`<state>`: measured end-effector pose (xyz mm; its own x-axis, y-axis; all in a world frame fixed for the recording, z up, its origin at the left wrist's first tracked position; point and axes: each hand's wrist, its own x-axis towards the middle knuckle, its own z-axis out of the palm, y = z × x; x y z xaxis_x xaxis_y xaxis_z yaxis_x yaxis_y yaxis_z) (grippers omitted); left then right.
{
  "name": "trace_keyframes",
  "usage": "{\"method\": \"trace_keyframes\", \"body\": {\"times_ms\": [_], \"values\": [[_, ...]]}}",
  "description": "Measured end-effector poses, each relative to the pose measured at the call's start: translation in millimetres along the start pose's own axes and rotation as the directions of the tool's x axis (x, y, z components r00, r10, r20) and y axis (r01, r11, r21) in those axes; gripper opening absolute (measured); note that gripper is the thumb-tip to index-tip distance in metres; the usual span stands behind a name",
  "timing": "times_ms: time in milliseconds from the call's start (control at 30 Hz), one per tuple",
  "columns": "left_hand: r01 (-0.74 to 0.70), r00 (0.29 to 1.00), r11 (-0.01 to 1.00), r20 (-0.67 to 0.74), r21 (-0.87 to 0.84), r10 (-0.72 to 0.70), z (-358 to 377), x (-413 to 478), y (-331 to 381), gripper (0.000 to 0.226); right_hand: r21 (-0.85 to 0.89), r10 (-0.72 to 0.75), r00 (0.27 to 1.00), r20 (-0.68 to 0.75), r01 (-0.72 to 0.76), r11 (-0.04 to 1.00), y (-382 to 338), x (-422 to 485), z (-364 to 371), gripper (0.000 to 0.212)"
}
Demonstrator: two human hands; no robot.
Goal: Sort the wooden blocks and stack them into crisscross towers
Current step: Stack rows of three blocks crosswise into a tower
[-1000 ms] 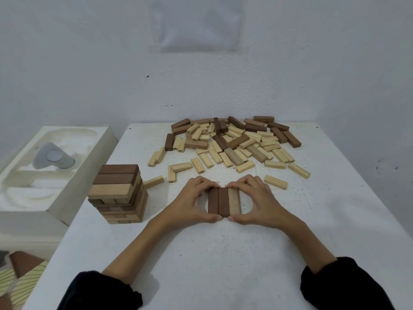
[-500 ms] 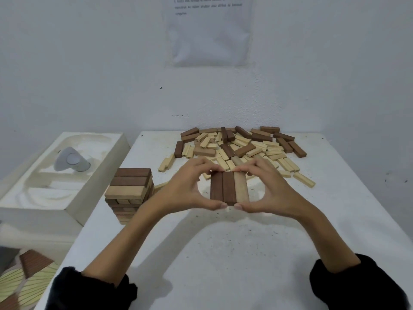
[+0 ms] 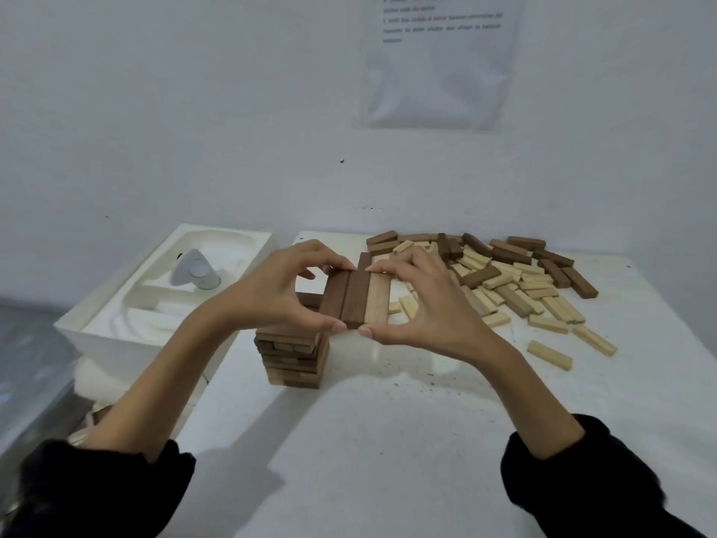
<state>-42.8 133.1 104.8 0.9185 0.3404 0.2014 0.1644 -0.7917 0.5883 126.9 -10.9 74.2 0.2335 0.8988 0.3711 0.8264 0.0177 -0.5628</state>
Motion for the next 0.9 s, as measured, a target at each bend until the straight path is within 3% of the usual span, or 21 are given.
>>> {"method": "trace_keyframes", "body": {"times_ms": [367,900], "values": [[0.122,0.987,0.992,0.099,0.013,-0.122,-36.0,-22.7,-44.1,0.065,0.011,0.035,0.998,0.052,-0.035,0.999,-30.1,30.6,50.6,0.088],[0.140,0.982,0.989,0.132,-0.049,-0.132,-31.7,-31.0,-64.5,0.067,-0.049,0.083,0.991,0.101,-0.078,0.996,-32.8,33.5,65.2,0.092]]}}
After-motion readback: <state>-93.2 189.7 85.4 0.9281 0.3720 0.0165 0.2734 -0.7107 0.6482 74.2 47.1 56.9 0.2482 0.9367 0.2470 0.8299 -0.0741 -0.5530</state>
